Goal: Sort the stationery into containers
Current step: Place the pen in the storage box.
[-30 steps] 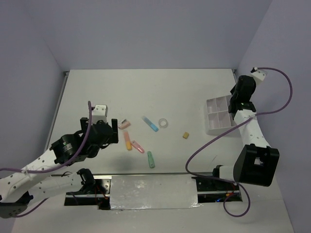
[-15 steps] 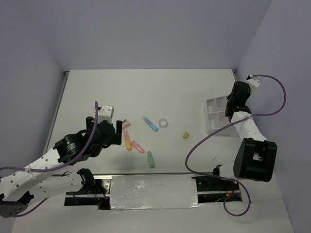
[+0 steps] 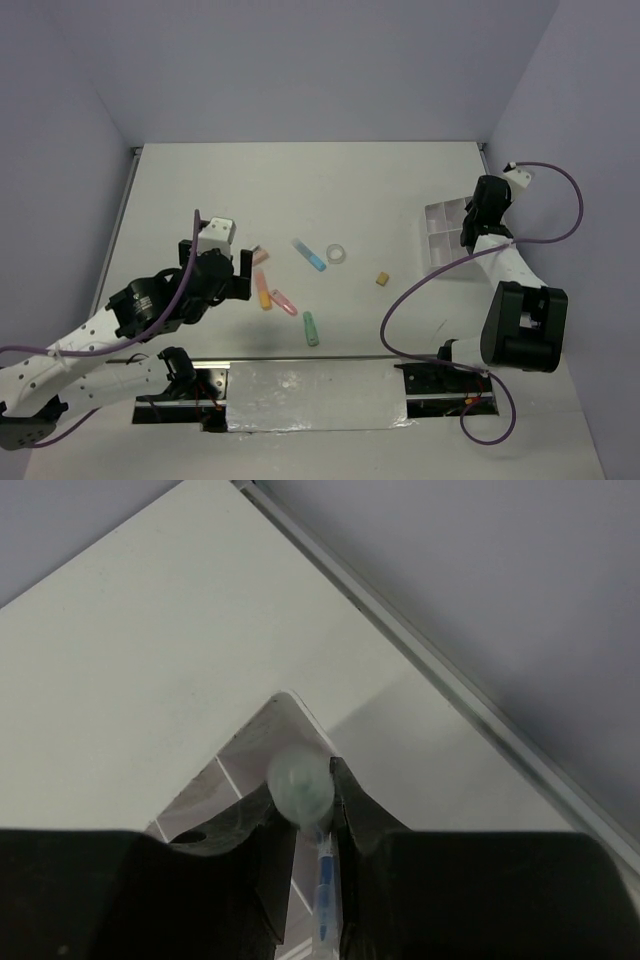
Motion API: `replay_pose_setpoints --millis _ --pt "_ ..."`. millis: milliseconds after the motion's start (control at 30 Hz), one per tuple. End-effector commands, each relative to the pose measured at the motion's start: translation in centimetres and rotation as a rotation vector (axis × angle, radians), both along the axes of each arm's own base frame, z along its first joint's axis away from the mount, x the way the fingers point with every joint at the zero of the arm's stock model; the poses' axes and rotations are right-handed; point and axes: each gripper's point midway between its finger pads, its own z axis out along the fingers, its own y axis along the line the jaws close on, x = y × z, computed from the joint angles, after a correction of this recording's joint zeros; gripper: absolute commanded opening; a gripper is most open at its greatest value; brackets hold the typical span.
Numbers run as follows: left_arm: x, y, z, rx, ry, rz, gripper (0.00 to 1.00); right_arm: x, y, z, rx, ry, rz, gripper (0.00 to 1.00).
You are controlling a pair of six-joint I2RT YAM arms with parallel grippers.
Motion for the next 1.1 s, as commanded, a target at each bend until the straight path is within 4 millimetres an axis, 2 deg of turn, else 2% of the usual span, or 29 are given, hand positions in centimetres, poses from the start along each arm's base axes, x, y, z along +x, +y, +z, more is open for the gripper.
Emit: replay_pose_setpoints --millis 0,67,133,300,400,533,600,633,667,700,733,767,833,867,933,967,1033,1067 --pt "0.1 -0.1 0.9 -0.035 -0.035 -0.016 0.99 0.5 -0.5 1.1 -0.01 -0.06 -0.031 0.26" --pt "0.1 -0.1 1.0 -0.041 -0.039 -0.02 1.0 0.6 -0.5 1.0 -0.009 -0.057 -0.028 0.26" --pt "0.0 -0.2 1.0 -0.041 -0.038 -0.025 0.99 0.6 -0.5 0.9 -0.005 -0.059 -0.033 0.33" --pt "0.0 -0.2 1.2 -0.051 -0.045 -0.03 0.99 0.6 -0.3 1.2 0.005 -0.069 -0.026 0.36" --pt "0.0 0.0 1.4 -0.055 -0.051 -0.022 0.99 0.6 0.0 2.1 0.008 -0.081 -0.008 0.42" --pt "0.1 0.1 1.2 -0.045 -0.046 -0.006 0.99 0.6 0.8 5.6 0.013 -0.127 0.033 0.48" --pt "0.2 0.3 1.2 -0.045 -0.046 0.01 0.99 0.8 2.3 8.1 0.005 -0.16 0.103 0.52" --pt "0.3 0.5 1.1 -0.033 -0.046 0.027 0.99 1.0 3.8 9.9 -0.019 -0.165 0.152 0.52" --pt "0.4 0.7 1.1 -0.026 -0.044 0.042 0.99 1.1 4.9 10.9 -0.032 -0.168 0.183 0.53" --pt "0.7 1.2 1.1 -0.028 -0.044 0.073 0.99 0.8 5.4 11.4 -0.05 -0.155 0.179 0.55" --pt "1.0 1.6 1.1 -0.017 -0.045 0.102 0.99 0.8 6.4 13.2 -0.07 -0.17 0.19 0.55" --pt "1.4 2.6 1.0 -0.011 -0.04 0.152 0.99 0.9 9.3 13.8 -0.093 -0.162 0.251 0.56" --pt "2.0 3.8 1.0 -0.013 -0.035 0.214 0.99 0.3 11.3 14.8 -0.121 -0.144 0.271 0.59" --pt "2.7 4.7 1.0 -0.035 -0.032 0.262 0.99 0.2 13.8 15.0 -0.109 -0.136 0.327 0.6" --pt "3.0 5.2 0.8 -0.052 -0.023 0.268 0.99 -0.6 15.8 14.0 -0.058 -0.078 0.348 0.64" --pt "3.5 6.0 0.9 -0.056 -0.029 0.299 0.99 -1.0 17.9 13.4 -0.04 -0.051 0.402 0.69" --pt "3.7 6.3 0.8 -0.062 -0.026 0.306 0.99 -2.2 19.5 11.4 -0.013 0.012 0.413 0.74" --pt "3.9 6.4 0.8 -0.068 -0.024 0.308 0.99 -3.3 21.3 10.1 -0.017 0.061 0.453 0.9"
